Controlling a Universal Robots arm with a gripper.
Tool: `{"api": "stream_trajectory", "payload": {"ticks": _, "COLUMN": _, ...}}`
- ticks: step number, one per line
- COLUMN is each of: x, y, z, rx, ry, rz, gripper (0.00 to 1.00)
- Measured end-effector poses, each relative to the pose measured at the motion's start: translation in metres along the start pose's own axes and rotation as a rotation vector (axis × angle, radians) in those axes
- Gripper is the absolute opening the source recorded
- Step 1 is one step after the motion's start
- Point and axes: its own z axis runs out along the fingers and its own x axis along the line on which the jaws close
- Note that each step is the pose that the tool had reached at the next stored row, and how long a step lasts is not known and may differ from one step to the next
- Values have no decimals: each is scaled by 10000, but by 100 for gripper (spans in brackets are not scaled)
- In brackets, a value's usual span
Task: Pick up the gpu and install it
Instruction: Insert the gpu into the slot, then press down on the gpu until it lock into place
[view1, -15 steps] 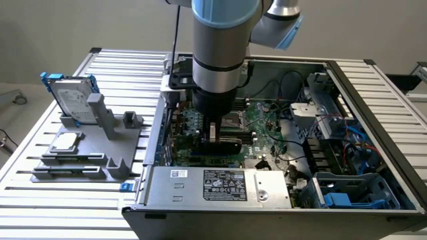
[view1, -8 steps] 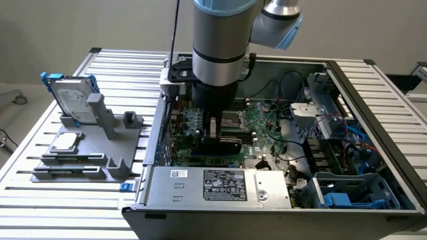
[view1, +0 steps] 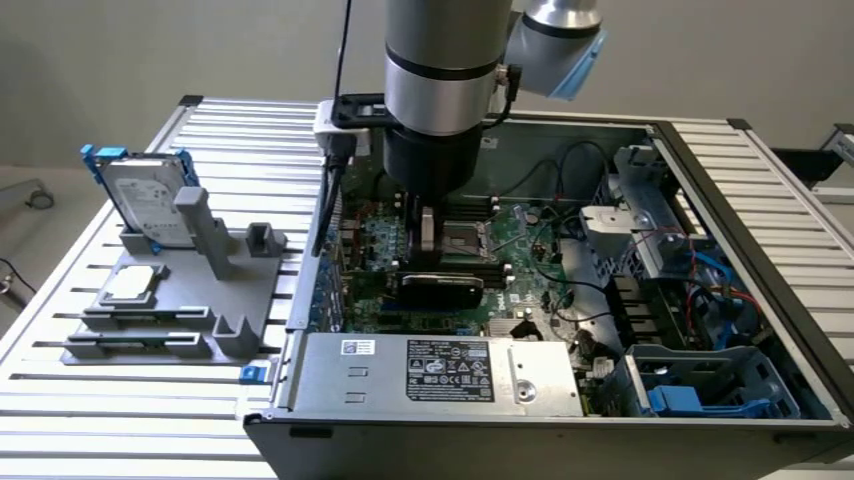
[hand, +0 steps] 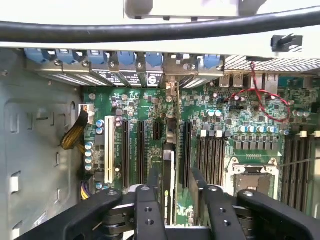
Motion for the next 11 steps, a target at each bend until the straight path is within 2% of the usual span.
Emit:
{"api": "stream_trajectory", "payload": {"ticks": 1, "x": 0, "y": 0, "z": 0, "rx": 1, "ry": -1, "rz": 0, "gripper": 32}}
{"api": "stream_trajectory", "payload": {"ticks": 2, "x": 0, "y": 0, "z": 1, "rx": 0, "ry": -1, "rz": 0, "gripper": 25}}
{"api": "stream_trajectory", "payload": {"ticks": 3, "x": 0, "y": 0, "z": 0, "rx": 0, "ry": -1, "rz": 0, "gripper": 25}}
{"api": "stream_trajectory", "payload": {"ticks": 5, "x": 0, "y": 0, "z": 0, "rx": 0, "ry": -2, "rz": 0, "gripper": 14}}
{"api": "stream_trajectory", "payload": {"ticks": 7, "x": 0, "y": 0, "z": 0, "rx": 0, "ry": -1, "rz": 0, "gripper": 11}}
{"api": "stream_trajectory", "payload": {"ticks": 11, "x": 0, "y": 0, "z": 0, "rx": 0, "ry": -1, "rz": 0, "gripper": 11}}
